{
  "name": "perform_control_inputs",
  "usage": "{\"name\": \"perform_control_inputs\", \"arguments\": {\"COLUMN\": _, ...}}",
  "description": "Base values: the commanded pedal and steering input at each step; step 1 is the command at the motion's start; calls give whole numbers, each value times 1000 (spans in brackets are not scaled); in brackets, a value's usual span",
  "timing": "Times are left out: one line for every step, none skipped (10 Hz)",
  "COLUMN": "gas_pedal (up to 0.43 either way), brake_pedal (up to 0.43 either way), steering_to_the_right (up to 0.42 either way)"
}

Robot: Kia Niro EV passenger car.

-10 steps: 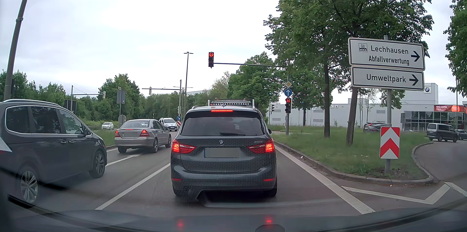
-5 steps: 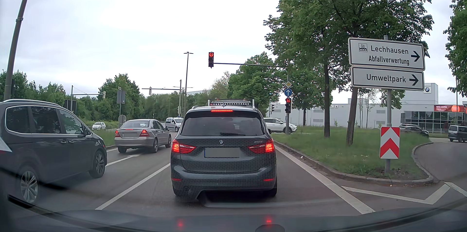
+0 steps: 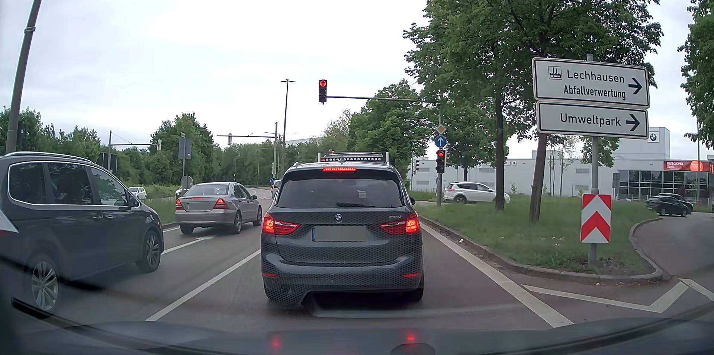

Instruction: Follow the waypoints while adhering to traffic rules and regulations

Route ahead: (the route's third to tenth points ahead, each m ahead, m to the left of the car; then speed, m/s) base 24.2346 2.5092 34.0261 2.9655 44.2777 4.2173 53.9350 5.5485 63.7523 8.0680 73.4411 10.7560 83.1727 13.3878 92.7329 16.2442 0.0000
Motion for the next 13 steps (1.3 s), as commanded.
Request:
{"name": "perform_control_inputs", "arguments": {"gas_pedal": 0, "brake_pedal": 238, "steering_to_the_right": -11}}
{"name": "perform_control_inputs", "arguments": {"gas_pedal": 0, "brake_pedal": 238, "steering_to_the_right": -11}}
{"name": "perform_control_inputs", "arguments": {"gas_pedal": 0, "brake_pedal": 238, "steering_to_the_right": -11}}
{"name": "perform_control_inputs", "arguments": {"gas_pedal": 0, "brake_pedal": 238, "steering_to_the_right": -11}}
{"name": "perform_control_inputs", "arguments": {"gas_pedal": 0, "brake_pedal": 238, "steering_to_the_right": -11}}
{"name": "perform_control_inputs", "arguments": {"gas_pedal": 0, "brake_pedal": 238, "steering_to_the_right": -11}}
{"name": "perform_control_inputs", "arguments": {"gas_pedal": 0, "brake_pedal": 238, "steering_to_the_right": -11}}
{"name": "perform_control_inputs", "arguments": {"gas_pedal": 0, "brake_pedal": 238, "steering_to_the_right": -11}}
{"name": "perform_control_inputs", "arguments": {"gas_pedal": 0, "brake_pedal": 238, "steering_to_the_right": -11}}
{"name": "perform_control_inputs", "arguments": {"gas_pedal": 0, "brake_pedal": 238, "steering_to_the_right": -11}}
{"name": "perform_control_inputs", "arguments": {"gas_pedal": 0, "brake_pedal": 238, "steering_to_the_right": -11}}
{"name": "perform_control_inputs", "arguments": {"gas_pedal": 0, "brake_pedal": 238, "steering_to_the_right": -11}}
{"name": "perform_control_inputs", "arguments": {"gas_pedal": 0, "brake_pedal": 238, "steering_to_the_right": -11}}
